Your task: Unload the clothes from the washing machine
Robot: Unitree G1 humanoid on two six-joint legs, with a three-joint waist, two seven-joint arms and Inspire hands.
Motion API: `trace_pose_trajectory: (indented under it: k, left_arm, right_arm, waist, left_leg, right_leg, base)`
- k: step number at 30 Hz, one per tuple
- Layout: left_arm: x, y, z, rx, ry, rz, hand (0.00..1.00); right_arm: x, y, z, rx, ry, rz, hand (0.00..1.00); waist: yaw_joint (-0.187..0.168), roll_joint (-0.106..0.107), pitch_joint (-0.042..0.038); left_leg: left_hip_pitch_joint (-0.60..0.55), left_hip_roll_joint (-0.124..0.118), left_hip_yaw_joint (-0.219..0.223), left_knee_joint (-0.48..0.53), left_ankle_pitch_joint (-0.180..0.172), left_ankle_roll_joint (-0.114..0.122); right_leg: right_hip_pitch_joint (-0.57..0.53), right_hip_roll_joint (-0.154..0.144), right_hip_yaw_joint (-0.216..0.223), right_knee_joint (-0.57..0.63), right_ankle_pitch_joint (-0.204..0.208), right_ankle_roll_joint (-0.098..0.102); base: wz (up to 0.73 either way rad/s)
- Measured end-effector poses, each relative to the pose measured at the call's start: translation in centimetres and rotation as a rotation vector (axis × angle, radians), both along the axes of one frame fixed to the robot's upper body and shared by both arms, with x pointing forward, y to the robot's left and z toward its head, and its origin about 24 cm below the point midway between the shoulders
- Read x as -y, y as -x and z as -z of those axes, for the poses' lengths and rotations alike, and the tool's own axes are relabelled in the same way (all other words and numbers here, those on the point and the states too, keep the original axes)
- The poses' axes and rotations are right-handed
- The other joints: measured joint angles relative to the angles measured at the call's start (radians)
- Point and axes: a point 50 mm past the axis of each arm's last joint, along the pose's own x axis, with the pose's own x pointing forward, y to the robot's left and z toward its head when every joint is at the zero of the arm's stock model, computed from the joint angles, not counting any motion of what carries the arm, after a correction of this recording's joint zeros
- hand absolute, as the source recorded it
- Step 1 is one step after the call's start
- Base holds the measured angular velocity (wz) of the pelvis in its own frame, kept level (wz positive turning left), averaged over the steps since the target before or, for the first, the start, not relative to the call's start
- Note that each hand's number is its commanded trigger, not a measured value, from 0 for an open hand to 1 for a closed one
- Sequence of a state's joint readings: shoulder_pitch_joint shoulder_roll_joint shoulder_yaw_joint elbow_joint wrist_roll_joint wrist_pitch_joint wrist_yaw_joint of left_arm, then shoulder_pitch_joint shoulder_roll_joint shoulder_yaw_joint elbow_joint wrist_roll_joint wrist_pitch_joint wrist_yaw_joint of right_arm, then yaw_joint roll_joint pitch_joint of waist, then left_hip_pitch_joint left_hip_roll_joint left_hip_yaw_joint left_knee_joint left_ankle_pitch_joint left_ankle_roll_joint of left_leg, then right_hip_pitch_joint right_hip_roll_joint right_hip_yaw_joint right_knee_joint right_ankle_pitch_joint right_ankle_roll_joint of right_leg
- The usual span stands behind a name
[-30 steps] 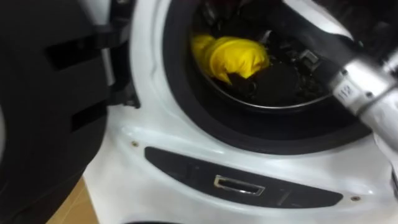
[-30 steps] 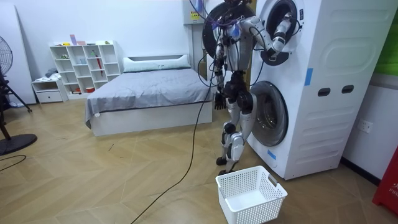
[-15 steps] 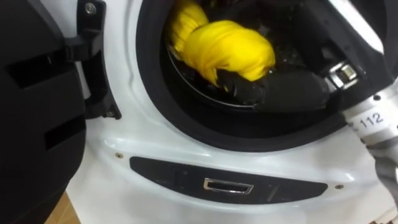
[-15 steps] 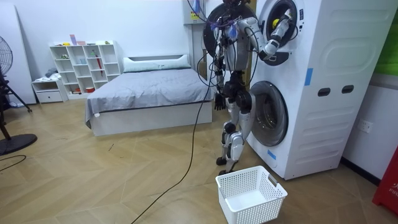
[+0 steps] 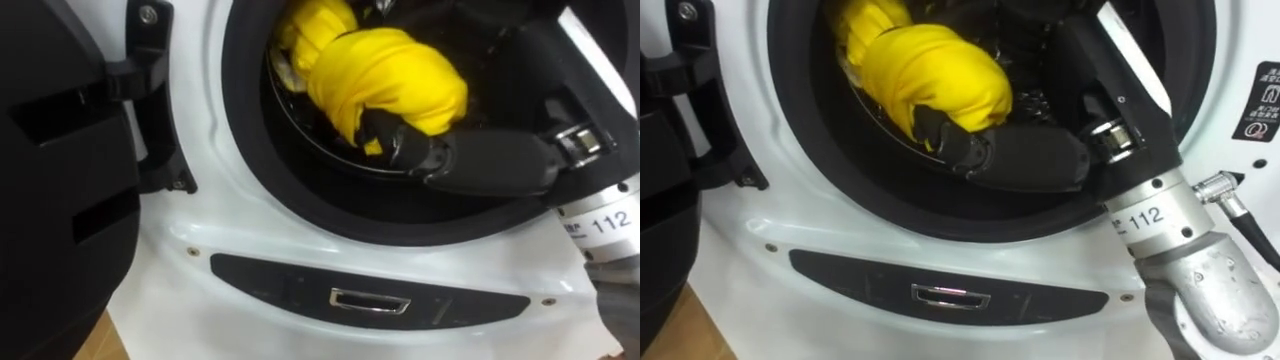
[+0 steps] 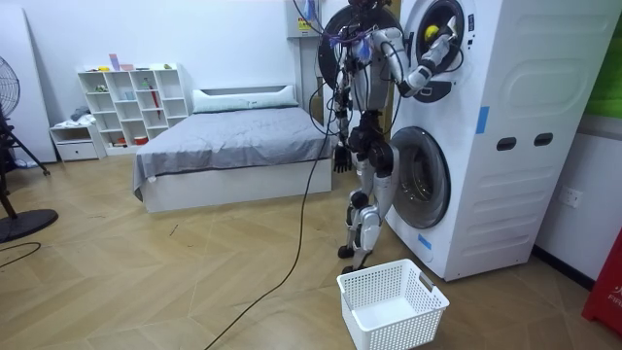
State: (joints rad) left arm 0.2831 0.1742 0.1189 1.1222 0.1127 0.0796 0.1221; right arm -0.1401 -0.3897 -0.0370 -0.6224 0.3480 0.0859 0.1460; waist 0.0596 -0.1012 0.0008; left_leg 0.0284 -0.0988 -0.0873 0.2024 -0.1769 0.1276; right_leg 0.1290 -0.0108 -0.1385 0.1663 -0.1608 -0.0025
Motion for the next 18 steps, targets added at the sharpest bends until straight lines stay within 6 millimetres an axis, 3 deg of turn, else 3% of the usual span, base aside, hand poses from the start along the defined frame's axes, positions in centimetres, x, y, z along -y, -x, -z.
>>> trace_pose_trajectory:
  k: [9,18]
  left_arm:
    - [-0.2,0.1,-0.1,0.012,-0.002,0.005,0.0]
    - [-0.4,-0.1,-0.2,0.032,0.023,-0.011,0.0]
  right_arm:
    - [0.3,0.4,0.6,-0.018,-0.046,-0.043,1.0]
    - [1.2,1.1,0.9,-0.054,-0.079,-0.137,1.0]
  waist:
    - [0.0,0.009,0.0011]
    - [-0.002,0.012,-0.0059]
  left_leg:
    - [0.002,-0.001,0.003,0.0,-0.001,0.001]
    - [0.001,-0.002,0.001,0.004,-0.003,0.005]
  right_leg:
    - [0.001,-0.001,0.012,0.001,0.0,0.0]
    - [0.003,-0.002,-0.016,0.001,0.0,0.0]
  base:
    - [0.0]
    - [0.0]
